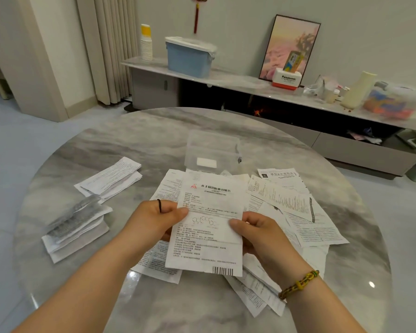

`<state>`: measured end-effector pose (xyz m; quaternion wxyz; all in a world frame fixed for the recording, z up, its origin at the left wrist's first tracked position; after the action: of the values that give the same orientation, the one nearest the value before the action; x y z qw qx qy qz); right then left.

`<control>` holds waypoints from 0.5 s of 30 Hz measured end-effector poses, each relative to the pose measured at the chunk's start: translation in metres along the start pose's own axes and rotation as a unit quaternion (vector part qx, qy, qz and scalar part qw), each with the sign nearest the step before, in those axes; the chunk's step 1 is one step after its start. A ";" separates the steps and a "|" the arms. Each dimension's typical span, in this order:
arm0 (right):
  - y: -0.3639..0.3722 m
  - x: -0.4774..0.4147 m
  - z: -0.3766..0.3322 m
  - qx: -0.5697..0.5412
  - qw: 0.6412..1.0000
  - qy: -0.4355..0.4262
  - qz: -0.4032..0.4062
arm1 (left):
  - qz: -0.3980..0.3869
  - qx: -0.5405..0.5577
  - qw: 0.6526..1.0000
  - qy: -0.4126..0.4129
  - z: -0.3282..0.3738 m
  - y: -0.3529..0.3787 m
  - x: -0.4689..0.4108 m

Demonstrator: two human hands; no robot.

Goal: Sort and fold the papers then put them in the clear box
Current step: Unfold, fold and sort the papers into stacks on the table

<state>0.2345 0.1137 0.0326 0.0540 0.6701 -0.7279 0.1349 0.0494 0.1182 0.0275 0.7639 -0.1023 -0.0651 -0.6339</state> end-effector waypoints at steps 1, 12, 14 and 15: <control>0.000 -0.002 0.002 -0.008 1.000 0.008 -0.004 | -0.001 0.005 1.000 -0.004 -0.001 0.000 -0.001; 0.002 -0.006 0.006 -0.107 0.993 0.047 -0.014 | -0.061 0.142 0.984 -0.089 -0.001 -0.001 -0.001; 0.002 -0.005 0.004 -0.121 0.991 0.054 -0.014 | -0.057 0.164 0.980 -0.101 0.001 -0.001 0.000; 0.001 -0.004 0.003 -0.122 0.991 0.053 -0.012 | -0.058 0.169 0.979 -0.102 0.001 -0.001 0.000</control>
<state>0.2340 0.1170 0.0280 0.1761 0.6592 -0.7267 0.0798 0.0487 0.1180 0.0287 0.7216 -0.0318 -0.2547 -0.6430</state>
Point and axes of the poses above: each hand's wrist, its own x-axis away from the middle knuckle, its own y-axis out of the palm, z = x × y, the point moved 2 cm from there along -x, towards the middle knuckle, and after that the axes turned 13 degrees about z, right-handed, at the moved point
